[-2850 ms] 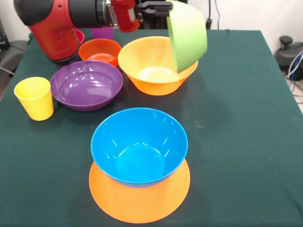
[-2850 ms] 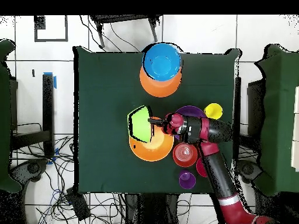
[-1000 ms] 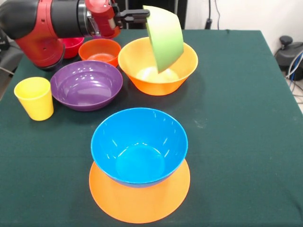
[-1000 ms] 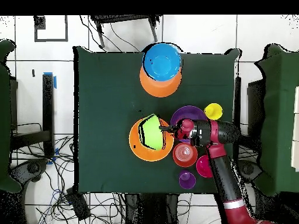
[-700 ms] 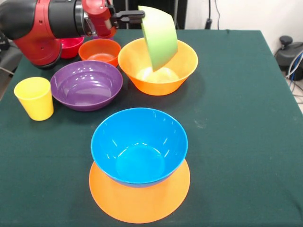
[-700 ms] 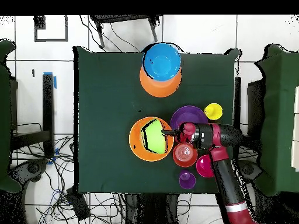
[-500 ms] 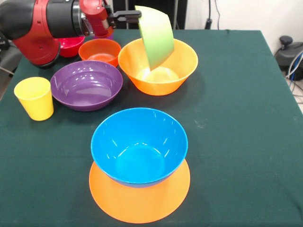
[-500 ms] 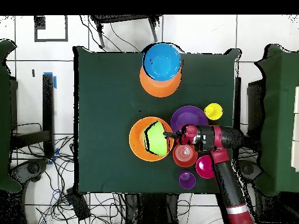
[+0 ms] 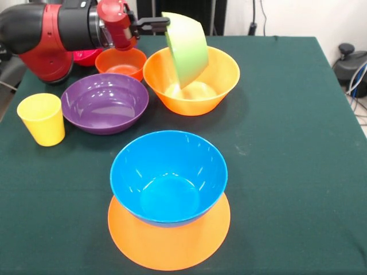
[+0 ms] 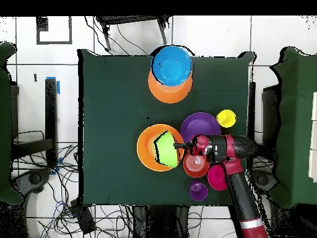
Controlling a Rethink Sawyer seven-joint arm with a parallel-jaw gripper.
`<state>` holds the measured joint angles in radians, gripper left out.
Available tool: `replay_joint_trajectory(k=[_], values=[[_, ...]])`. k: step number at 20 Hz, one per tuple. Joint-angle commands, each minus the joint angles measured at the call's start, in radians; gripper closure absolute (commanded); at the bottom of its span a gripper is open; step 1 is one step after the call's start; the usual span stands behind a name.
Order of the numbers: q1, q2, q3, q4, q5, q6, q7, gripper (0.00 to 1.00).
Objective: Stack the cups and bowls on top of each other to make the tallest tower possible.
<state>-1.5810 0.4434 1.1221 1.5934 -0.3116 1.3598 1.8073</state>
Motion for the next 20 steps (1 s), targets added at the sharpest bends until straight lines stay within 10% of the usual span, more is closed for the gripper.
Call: replay_joint_trajectory(k=[1, 20], values=[[0.061, 0.034, -0.088, -0.160, 0.043, 0.096, -0.296, 1.00], [0.082, 0.045, -0.101, -0.192, 0.083, 0.150, -0.287, 1.00]])
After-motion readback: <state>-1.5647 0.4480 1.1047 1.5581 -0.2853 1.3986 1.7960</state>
